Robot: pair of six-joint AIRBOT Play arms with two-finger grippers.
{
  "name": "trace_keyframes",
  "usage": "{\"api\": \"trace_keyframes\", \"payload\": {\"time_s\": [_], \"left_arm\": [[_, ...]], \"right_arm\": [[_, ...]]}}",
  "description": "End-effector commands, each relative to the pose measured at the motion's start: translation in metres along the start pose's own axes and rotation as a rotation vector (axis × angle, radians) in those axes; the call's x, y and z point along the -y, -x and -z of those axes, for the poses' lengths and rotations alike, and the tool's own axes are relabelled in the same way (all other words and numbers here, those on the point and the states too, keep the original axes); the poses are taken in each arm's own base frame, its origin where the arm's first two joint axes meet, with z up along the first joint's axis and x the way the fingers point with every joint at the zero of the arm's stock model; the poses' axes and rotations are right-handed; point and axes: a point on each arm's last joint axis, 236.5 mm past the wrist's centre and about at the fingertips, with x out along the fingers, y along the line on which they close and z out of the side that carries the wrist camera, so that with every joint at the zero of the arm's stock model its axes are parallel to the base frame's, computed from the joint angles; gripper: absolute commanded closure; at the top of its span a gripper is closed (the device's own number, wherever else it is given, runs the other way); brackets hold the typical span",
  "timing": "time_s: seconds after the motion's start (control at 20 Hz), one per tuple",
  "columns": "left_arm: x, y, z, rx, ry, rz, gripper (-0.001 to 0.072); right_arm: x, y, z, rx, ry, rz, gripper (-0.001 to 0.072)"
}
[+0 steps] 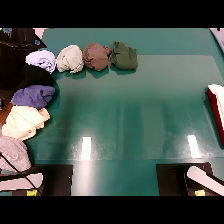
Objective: Fold the shirts.
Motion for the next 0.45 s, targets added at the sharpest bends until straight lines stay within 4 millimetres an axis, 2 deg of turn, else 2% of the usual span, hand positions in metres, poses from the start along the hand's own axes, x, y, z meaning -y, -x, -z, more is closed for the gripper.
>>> {"api": "trace_keyframes", "payload": {"time_s": [0.0,0.1,0.2,0.3,0.4], "left_arm": [[-0.002,0.001,-0.014,0.058,0.0,-0.009,0.0684],[-0.003,0.001,-0.018,0.077,0.0,-0.013,0.0684],[-0.003,0.001,-0.02,0.086,0.0,-0.015,0.0684],[-0.003,0.001,-0.02,0.086,0.0,-0.015,0.0684],[-0.003,0.001,-0.02,0.086,0.0,-0.015,0.0684]], "right_arm": [[-0.096,0.008,0.026,-0.003,0.219,-0.169,0.0688],[-0.135,0.012,0.043,-0.004,0.321,-0.228,0.0688],[-0.165,0.016,0.059,-0.009,0.399,-0.278,0.0688],[-0.184,0.017,0.071,-0.02,0.45,-0.31,0.0688],[-0.193,0.018,0.08,-0.034,0.48,-0.327,0.0688]]}}
